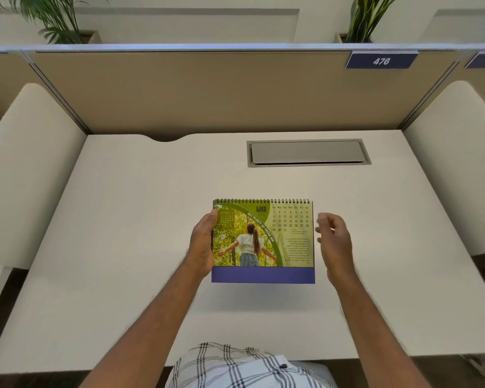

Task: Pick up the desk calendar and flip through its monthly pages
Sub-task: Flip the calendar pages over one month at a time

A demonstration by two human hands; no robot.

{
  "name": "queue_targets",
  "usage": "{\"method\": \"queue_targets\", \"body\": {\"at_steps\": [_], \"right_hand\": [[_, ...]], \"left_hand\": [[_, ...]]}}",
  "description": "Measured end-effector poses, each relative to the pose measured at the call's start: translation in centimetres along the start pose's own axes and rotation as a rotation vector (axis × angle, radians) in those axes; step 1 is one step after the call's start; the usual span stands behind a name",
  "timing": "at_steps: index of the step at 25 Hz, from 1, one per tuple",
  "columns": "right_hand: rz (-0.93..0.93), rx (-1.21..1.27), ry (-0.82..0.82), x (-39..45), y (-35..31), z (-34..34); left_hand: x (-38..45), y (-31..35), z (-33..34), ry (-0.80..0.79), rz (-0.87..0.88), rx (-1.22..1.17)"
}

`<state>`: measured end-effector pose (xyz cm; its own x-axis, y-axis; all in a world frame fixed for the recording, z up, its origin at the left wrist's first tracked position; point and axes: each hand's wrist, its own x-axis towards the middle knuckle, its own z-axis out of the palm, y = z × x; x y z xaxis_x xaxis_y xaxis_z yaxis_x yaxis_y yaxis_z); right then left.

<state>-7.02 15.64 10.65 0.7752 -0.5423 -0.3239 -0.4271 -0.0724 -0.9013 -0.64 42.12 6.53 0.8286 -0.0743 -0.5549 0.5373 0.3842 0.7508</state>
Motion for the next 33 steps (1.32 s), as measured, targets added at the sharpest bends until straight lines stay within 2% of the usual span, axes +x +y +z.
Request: {"method": "queue_targets", "body": {"at_steps": [2,8,13,26,33], "right_hand": [[-0.109,-0.066,0.129,-1.3,0.5,0.1],[-0.229,-0.334,0.016,-4.1,3.8,1.3],[-0.236,-0.352,-0.007,-4.9,3.9,1.0],[-0.069,0.015,0.032,-4.6,2.6,0.0],[-0.106,0.027,0.031,-4.4,2.4,-0.9]], "left_hand": [[-0.1,0.1,0.0,0.012,-0.003,-0.008],[0.0,0.1,0.0,0.016,-0.021,-0.019],[-0.4,-0.2,0.2,0.007,-0.036,-0.024],[-0.9,-0.3,0.2,0.013,-0.025,-0.015],[-1.0,-0.4,0.4,0.008,-0.029,-0.001]]}}
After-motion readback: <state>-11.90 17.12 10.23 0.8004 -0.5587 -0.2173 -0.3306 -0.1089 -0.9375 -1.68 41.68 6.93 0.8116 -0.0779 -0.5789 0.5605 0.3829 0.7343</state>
